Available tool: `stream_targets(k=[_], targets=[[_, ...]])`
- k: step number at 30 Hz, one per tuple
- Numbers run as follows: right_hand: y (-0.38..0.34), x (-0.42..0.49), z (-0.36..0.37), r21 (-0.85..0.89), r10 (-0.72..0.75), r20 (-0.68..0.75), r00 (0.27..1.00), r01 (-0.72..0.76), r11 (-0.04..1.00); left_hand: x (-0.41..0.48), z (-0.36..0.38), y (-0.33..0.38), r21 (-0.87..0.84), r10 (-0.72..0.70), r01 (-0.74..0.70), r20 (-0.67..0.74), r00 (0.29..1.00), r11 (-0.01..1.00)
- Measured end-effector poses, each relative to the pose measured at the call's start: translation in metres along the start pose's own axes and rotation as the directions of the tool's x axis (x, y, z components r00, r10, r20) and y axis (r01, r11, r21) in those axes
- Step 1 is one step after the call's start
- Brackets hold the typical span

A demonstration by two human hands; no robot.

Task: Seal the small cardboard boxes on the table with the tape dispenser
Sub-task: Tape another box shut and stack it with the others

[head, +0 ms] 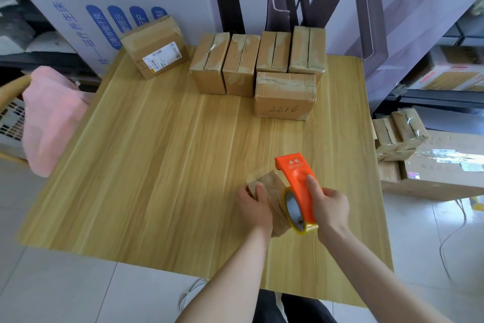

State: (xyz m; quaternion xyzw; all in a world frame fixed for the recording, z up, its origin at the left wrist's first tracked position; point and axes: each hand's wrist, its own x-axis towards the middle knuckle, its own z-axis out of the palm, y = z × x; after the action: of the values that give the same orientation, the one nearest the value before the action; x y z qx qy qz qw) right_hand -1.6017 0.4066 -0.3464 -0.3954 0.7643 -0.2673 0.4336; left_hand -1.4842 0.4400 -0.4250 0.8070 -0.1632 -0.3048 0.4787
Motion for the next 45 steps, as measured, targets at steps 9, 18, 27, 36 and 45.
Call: stream_targets(k=[9,18,27,36,45], targets=[[-0.01,-0.002,0.006,-0.047,-0.051,0.005,0.999,0.051,0.998,-0.009,-0.027,0.004,0.25,0.336,-0.336,0.045,0.941,0.908],[-0.005,0.001,0.008,-0.026,-0.052,-0.003,0.999,0.052,0.998,-0.001,-0.028,0.017,0.308,0.38,-0.502,0.377,0.844,0.808],[-0.004,0.005,0.01,0.023,-0.026,-0.009,1.0,0.027,0.999,0.035,-0.025,0.047,0.709,0.104,-0.585,0.598,0.795,0.394],[0.0,0.004,0.013,0.018,-0.034,-0.017,0.999,0.034,0.999,0.057,-0.004,0.081,0.714,-0.218,-0.688,0.698,0.682,0.131],[-0.002,0.007,0.017,0.053,-0.039,-0.04,0.998,0.041,0.998,0.052,-0.01,0.079,0.744,-0.313,-0.636,0.666,0.677,0.206]])
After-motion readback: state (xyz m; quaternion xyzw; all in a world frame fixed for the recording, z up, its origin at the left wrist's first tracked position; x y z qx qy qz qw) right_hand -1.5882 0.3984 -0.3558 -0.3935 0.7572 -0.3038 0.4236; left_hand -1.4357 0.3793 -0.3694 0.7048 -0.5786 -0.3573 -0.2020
